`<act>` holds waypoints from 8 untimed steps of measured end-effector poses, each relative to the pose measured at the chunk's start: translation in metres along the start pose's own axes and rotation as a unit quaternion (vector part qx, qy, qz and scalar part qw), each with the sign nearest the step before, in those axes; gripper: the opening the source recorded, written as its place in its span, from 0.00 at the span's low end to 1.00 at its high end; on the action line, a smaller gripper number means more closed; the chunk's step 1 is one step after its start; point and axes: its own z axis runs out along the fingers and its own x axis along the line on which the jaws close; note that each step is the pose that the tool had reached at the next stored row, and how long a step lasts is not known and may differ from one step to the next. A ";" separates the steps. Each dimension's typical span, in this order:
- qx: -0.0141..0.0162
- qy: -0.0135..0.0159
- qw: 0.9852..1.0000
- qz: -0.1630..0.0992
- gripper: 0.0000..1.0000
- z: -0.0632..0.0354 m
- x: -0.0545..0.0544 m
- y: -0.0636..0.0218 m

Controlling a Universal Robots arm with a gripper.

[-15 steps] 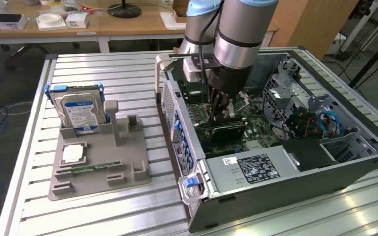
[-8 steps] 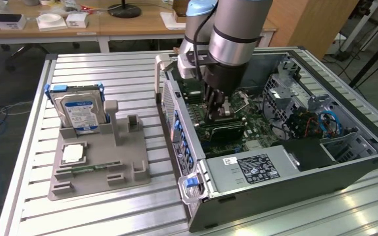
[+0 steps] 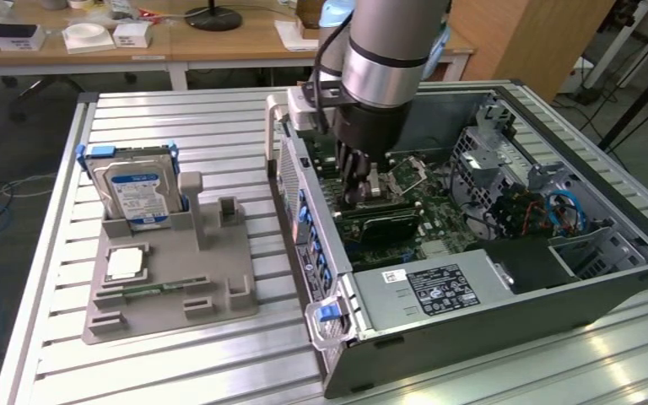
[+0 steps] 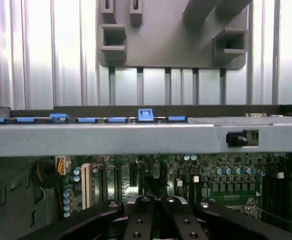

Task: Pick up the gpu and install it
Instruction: 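Press down on the gpu until it lock into place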

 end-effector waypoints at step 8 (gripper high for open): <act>0.001 0.000 1.000 0.000 0.11 -0.0004 0.001 0.0157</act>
